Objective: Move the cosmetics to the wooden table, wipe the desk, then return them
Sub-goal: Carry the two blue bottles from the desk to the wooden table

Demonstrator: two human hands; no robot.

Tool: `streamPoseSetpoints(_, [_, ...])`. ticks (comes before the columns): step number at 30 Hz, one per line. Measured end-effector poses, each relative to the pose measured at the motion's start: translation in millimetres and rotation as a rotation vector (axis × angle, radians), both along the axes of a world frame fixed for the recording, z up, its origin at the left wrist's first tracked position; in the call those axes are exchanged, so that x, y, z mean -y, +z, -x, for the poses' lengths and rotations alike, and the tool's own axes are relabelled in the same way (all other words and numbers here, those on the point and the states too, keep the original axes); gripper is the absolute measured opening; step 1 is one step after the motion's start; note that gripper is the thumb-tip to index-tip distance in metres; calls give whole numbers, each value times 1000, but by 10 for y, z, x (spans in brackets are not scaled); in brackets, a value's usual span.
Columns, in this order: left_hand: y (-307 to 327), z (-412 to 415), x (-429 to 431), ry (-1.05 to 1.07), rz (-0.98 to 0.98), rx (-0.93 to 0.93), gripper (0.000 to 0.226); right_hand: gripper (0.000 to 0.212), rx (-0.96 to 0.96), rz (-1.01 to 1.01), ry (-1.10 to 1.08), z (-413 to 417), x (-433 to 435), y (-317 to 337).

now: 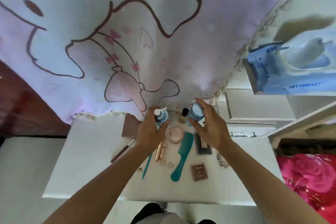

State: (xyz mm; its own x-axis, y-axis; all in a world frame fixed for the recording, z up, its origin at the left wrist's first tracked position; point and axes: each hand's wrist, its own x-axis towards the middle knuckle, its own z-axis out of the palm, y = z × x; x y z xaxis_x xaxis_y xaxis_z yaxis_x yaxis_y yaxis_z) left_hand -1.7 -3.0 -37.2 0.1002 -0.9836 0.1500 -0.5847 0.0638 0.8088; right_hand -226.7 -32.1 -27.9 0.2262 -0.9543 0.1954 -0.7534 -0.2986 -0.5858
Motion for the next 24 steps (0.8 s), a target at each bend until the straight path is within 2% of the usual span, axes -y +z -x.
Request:
streamPoseSetpoints(3, [234, -169, -533, 155, 93, 32, 48, 67, 19, 75, 75, -142, -114, 103])
streamPoseSetpoints(6, [466, -442, -1196, 340, 151, 20, 62, 68, 123, 124, 170, -463, -294, 224])
streamPoseSetpoints(11, [933, -1047, -2396, 689, 209, 81, 59, 75, 258, 162, 382, -1327, -935, 584])
streamPoseSetpoints(18, [1423, -1894, -4300, 1103, 271, 175, 52, 77, 360, 228, 766, -2757, -2231, 1174])
streamPoseSetpoints(24, [1606, -2570, -6054, 1356, 282, 259, 50, 80, 409, 304, 973, -4010, -3715, 1374])
